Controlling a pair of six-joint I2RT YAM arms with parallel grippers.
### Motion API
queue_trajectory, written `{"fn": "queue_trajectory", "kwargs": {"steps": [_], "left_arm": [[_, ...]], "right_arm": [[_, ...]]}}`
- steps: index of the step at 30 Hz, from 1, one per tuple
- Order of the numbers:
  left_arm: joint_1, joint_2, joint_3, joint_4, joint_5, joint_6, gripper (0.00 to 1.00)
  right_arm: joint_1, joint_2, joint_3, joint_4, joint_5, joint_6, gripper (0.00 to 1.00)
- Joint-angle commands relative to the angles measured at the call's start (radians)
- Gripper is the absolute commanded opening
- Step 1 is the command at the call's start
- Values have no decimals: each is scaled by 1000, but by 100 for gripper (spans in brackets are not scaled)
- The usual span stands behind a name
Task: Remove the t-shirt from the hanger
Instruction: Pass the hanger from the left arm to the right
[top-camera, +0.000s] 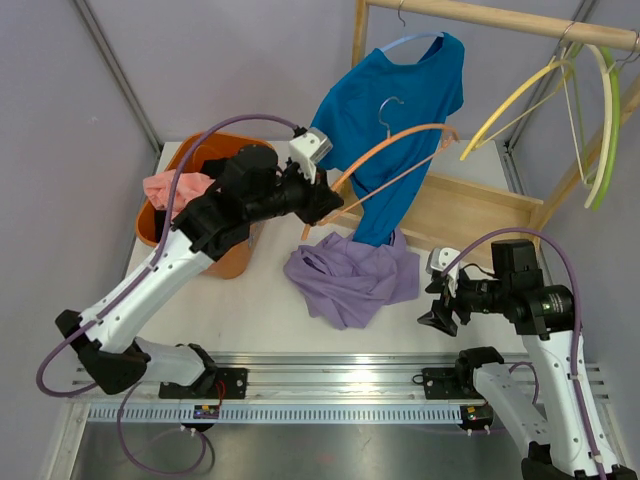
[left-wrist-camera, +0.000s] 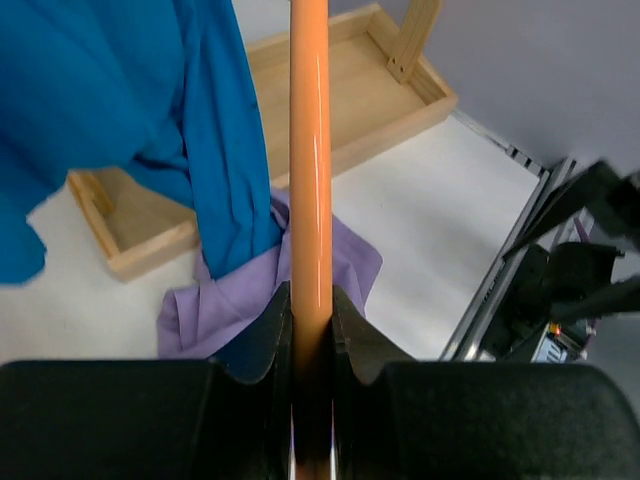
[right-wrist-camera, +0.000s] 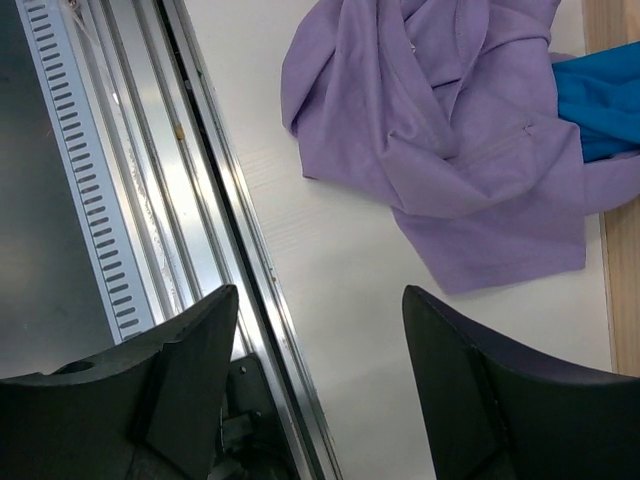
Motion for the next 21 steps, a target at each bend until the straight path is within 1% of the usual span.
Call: {"fn": "queue_trajectory", "kwargs": {"steps": [1,4,5,7,8,9,10,11,12,13,15,21], "left_arm": [[-3,66,150,182,-29,9,0],[-3,161,230,217,-28,6,0],[-9,221,293,220,-23,6,0],[-25,284,370,219,-45,24,0],[-46,315,460,205,-75,36,0],[-55,385,506,193,-92,58,0],[-64,420,554,180,-106,67,0],[-81,454,663,150,-150,78,0],[-91,527,709,136,-175,108,0],[-101,554,753,127,-195,119,0],[-109,600,819,142,-256,142,0],[-126,691,868,277,-319,175,0]], "right_arm": [[-2,-6,-39,103,-69,12,74],[-4,-3,-65,123,-93,17,74],[-2,-1,-65,124,-95,9,74],[-2,4,-67,133,-92,12,74],[-2,5,-70,135,-93,12,74],[-2,5,-70,135,-98,11,74],[-2,7,-70,133,-98,11,74],[-2,4,-70,133,-96,8,74],[-4,2,-70,132,-96,8,74],[-4,-1,-71,132,-95,8,74],[-4,-6,-70,130,-92,6,74],[-2,-10,-68,118,-102,-9,75]]}}
